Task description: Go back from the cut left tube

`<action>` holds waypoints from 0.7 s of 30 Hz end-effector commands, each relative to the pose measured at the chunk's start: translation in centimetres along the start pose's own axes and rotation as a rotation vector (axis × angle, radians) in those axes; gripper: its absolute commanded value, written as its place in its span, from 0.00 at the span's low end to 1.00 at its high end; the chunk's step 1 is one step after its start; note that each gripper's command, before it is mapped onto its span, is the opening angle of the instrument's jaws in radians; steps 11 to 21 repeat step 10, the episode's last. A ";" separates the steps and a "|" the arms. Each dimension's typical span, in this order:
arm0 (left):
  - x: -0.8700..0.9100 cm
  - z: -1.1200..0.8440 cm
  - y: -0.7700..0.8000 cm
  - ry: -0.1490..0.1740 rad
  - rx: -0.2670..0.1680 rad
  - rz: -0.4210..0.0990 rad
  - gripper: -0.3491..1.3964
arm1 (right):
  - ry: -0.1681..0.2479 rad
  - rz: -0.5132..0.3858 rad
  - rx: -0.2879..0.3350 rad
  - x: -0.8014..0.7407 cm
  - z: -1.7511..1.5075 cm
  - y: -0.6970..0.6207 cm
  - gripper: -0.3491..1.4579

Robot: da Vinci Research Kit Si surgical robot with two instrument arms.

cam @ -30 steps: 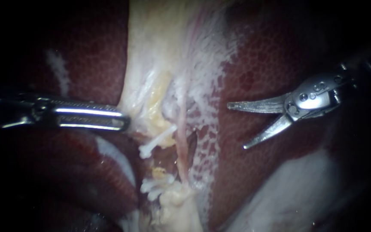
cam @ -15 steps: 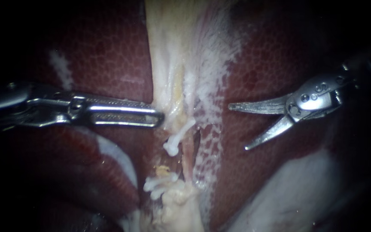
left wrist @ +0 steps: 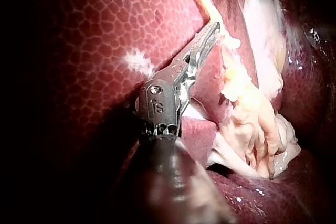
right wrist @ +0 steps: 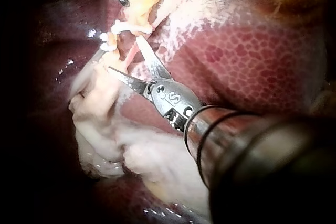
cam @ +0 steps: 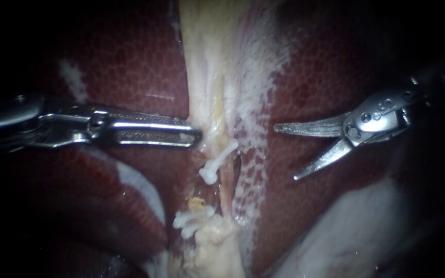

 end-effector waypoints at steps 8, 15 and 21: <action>-0.01 -0.01 -0.01 0.000 0.000 0.000 0.00 | 0.000 0.000 -0.001 0.00 0.00 0.00 0.92; -0.01 -0.01 -0.01 0.000 0.000 0.000 0.00 | 0.000 0.000 -0.001 0.00 0.00 0.00 0.92; -0.01 -0.01 -0.01 0.000 0.000 0.000 0.00 | 0.000 0.000 -0.001 0.00 0.00 0.00 0.92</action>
